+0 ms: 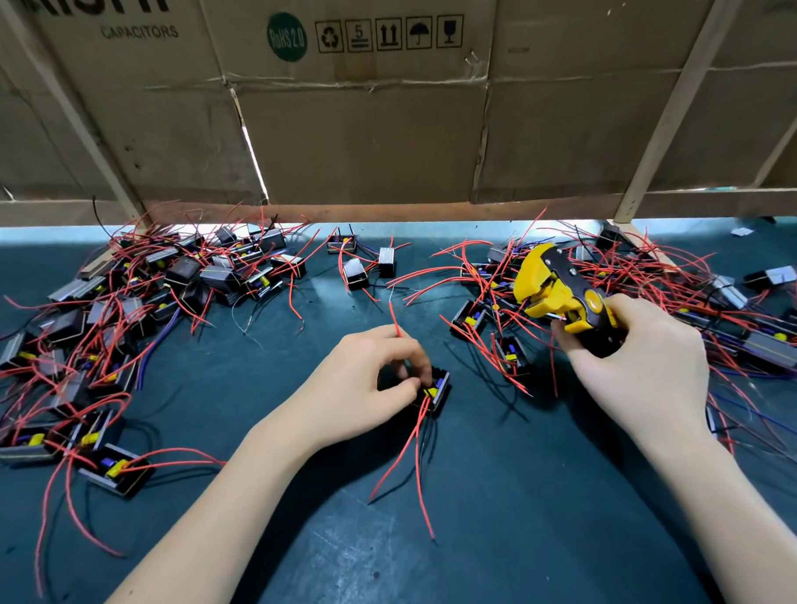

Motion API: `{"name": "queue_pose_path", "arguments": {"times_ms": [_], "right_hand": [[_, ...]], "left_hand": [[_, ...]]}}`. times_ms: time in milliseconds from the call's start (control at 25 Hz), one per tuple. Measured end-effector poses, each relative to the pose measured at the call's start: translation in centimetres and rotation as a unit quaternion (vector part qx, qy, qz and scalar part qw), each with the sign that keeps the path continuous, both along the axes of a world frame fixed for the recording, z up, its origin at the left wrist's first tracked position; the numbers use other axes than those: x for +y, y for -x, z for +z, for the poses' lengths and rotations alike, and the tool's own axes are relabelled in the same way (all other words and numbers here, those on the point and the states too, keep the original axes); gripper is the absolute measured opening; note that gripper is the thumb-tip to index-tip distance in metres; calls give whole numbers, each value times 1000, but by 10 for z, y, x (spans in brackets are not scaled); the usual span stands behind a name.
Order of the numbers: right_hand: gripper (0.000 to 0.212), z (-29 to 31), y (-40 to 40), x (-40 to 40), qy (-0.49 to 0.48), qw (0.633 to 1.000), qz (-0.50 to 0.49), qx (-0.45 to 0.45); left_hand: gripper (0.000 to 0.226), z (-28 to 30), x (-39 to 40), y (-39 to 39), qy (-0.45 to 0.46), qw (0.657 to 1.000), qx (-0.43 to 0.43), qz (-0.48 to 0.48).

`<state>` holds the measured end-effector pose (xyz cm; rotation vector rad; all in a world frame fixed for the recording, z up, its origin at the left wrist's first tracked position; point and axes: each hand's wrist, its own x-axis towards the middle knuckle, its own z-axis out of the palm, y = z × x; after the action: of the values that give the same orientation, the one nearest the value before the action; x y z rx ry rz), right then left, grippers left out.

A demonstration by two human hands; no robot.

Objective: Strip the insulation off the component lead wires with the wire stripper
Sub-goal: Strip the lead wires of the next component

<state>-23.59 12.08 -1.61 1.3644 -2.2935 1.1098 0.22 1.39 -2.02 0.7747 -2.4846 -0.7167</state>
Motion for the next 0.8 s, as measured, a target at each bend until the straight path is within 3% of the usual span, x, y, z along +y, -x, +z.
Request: {"name": "queue_pose_path", "arguments": {"times_ms": [640,800], "right_hand": [[28,-1,1,0,1,1000,-4,3],[30,-2,3,-1,5,1000,-1,9]], "left_hand": [[10,0,3,2,-39,998,24,-53],[10,0,5,5,-24,998,65,-5]]}}
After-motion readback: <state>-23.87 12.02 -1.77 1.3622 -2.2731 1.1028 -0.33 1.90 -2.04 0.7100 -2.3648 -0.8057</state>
